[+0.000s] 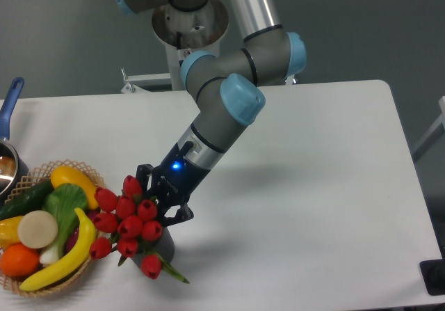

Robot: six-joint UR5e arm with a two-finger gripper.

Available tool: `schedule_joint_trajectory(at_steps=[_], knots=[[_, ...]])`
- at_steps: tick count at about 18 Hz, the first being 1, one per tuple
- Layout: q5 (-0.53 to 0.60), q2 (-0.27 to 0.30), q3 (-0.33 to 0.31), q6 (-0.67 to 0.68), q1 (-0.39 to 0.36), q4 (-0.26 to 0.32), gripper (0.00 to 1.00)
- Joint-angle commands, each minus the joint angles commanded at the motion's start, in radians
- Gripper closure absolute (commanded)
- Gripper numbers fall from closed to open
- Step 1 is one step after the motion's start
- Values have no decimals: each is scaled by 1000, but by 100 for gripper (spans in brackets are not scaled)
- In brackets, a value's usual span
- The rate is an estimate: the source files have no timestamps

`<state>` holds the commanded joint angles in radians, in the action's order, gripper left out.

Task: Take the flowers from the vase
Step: 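Close the gripper on the tulip stems, then lift the gripped tulip bunch up out of the grey vase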

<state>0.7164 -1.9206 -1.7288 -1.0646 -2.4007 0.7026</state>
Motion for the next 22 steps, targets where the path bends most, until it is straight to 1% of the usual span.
schedule_joint_trajectory(at_steps=[3,5,9,13,15,17,22], knots=[[-17,11,-3,3,-11,0,68],[-21,31,3,40,-21,0,68],[-101,61,8,121,-52,0,68],[-139,98,23,195,-80,0,68],[-163,101,31,224,-81,0,68],[-166,104,46,248,-81,0,68],[-166,104,113,345,-89,0,68]])
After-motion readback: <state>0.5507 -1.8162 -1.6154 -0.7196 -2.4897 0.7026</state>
